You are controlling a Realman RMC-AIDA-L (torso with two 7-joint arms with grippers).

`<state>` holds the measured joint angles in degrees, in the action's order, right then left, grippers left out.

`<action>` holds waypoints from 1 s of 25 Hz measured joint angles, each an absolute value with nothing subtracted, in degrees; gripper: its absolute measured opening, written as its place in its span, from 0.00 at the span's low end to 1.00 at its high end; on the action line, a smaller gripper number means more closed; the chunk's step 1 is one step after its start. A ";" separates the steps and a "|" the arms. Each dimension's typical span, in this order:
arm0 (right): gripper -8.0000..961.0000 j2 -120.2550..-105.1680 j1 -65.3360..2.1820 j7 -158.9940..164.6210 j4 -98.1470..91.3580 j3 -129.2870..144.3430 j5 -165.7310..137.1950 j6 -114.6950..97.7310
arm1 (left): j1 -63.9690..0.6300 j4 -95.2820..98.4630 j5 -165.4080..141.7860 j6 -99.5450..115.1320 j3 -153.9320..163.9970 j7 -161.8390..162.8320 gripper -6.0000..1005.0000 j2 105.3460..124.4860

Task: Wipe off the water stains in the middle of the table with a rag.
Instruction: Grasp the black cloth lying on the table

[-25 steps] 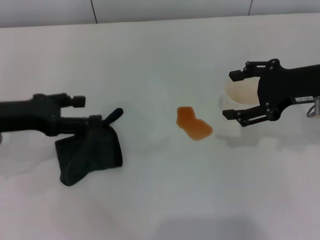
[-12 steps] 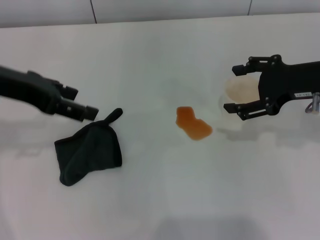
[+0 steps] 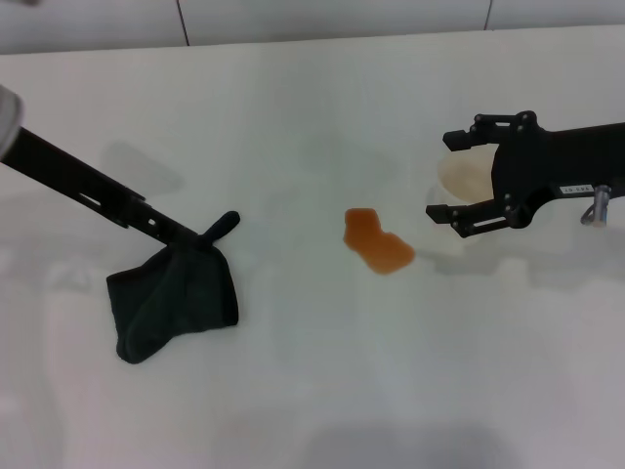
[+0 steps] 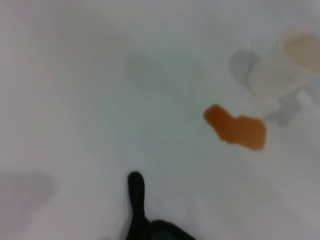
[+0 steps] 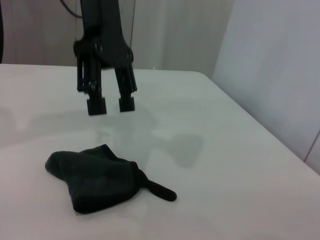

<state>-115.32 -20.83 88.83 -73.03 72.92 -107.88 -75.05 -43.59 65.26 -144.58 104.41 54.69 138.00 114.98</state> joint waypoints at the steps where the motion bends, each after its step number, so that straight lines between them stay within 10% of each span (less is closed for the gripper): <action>1: 0.91 -115.31 -20.87 88.78 -73.01 72.94 -107.89 -75.04 | -44.05 64.37 -145.43 104.11 54.80 138.11 0.88 115.21; 25: 0.91 -115.31 -20.39 88.15 -71.96 74.20 -107.89 -74.07 | -46.19 55.35 -154.32 96.86 61.73 139.63 0.88 118.86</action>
